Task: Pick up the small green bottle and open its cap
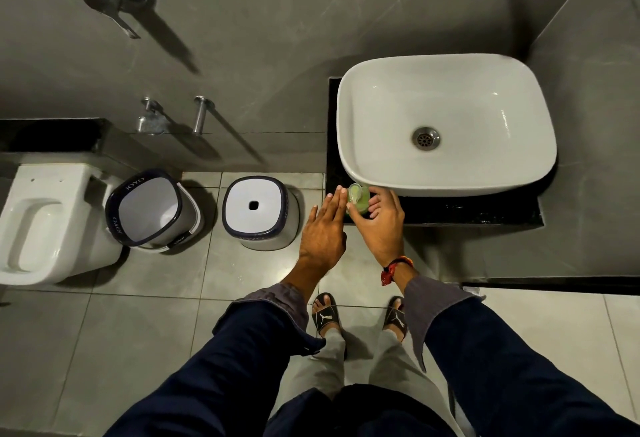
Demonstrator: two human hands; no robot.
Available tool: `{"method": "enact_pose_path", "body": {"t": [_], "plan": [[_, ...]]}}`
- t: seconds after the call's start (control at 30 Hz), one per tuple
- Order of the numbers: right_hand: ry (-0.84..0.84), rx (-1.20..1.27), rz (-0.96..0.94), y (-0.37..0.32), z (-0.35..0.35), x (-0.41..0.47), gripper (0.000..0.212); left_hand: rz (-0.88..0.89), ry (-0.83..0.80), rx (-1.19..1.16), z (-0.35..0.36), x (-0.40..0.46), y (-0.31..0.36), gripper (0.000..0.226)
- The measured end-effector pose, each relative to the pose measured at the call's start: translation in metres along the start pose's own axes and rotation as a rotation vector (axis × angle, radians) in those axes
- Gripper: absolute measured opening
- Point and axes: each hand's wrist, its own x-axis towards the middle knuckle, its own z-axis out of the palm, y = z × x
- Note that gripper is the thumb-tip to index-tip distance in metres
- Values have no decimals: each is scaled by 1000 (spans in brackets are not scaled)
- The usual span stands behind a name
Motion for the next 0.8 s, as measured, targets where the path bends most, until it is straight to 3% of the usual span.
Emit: {"method": "enact_pose_path", "body": {"t": [0.1, 0.37, 0.63, 0.8], "plan": [[-49, 57, -58, 1, -10, -1, 57, -2, 2, -12, 1, -1, 1, 94], [-70, 143, -45, -6, -3, 18, 18, -4, -3, 9, 0, -1, 1, 95], [-70, 127, -76, 4, -10, 5, 29, 49, -7, 60, -7, 3, -6, 95], [29, 53, -93, 2, -13, 8, 27, 75, 25, 17, -11, 1, -3, 94]]}}
